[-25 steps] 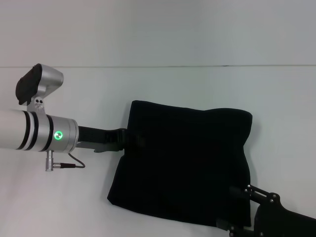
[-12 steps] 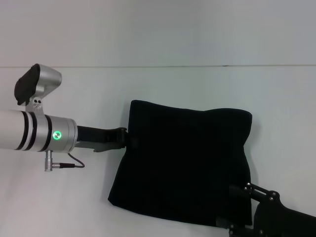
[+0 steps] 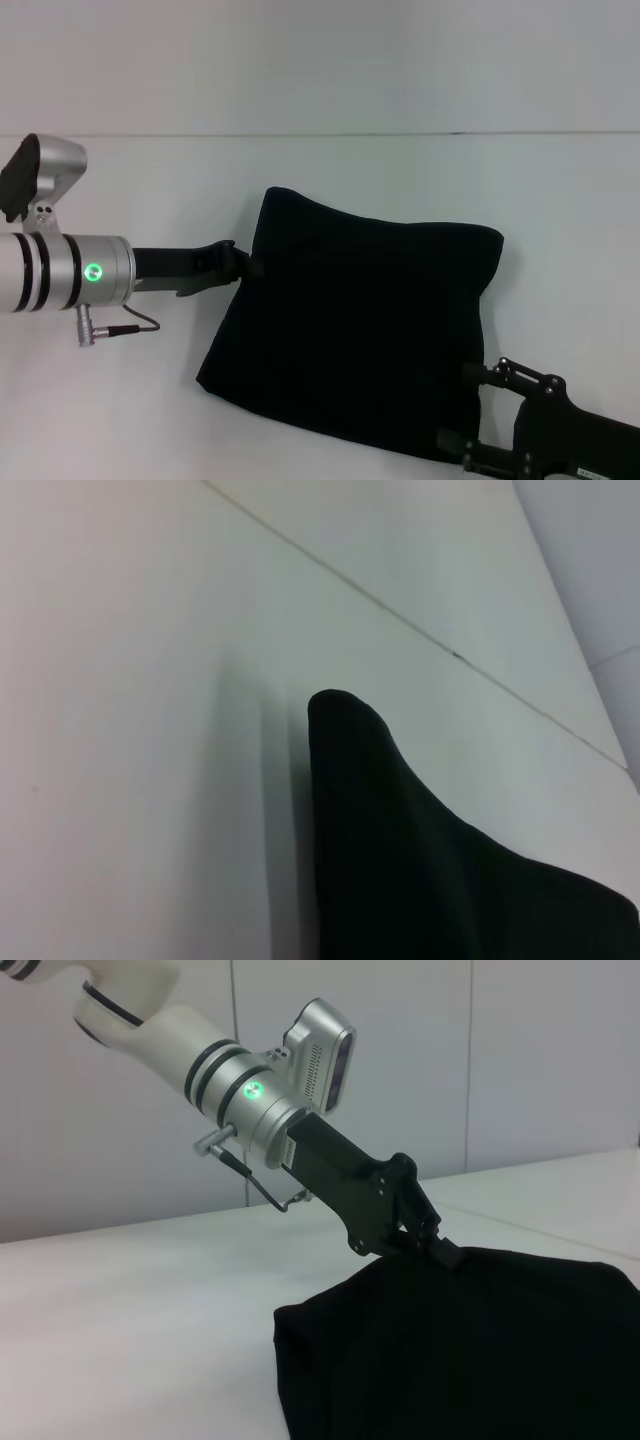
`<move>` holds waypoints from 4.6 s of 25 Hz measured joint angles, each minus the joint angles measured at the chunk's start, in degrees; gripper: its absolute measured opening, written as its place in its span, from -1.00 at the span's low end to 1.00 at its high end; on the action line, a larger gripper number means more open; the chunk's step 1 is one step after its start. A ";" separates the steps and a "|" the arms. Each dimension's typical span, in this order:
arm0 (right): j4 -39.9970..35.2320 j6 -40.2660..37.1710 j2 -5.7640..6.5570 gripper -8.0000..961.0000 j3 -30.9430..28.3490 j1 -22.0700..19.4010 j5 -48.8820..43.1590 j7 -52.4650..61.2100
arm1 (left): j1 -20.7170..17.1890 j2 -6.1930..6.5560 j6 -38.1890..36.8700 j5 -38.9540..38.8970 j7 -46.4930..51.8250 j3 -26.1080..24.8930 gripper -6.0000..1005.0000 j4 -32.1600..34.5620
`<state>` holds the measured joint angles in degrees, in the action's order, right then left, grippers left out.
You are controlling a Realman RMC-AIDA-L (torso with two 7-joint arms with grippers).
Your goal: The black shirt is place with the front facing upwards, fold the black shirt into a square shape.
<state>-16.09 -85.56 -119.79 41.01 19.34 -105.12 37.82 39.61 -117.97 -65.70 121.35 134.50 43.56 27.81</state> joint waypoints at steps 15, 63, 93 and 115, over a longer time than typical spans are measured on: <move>0.00 -0.18 0.00 0.72 -1.59 1.14 0.08 -0.14 | -3.17 -0.01 0.33 -0.32 -0.08 -6.33 -0.87 0.40; 3.71 -0.64 -0.43 0.72 -9.20 0.86 0.81 -5.46 | -24.07 -6.05 -33.17 -12.81 -76.75 -11.23 0.78 10.49; 4.40 2.78 -0.35 0.72 -10.59 0.11 0.88 -5.83 | -25.99 -4.59 -27.96 -10.17 -78.53 -11.04 0.86 4.57; 4.49 2.77 -0.45 0.72 -10.60 1.20 0.88 -5.83 | -24.17 -4.64 -25.88 -10.70 -77.02 -11.75 0.86 4.63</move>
<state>-11.60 -82.79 -120.24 30.41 20.54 -104.24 31.99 15.44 -122.61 -91.59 110.65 57.48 31.81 32.44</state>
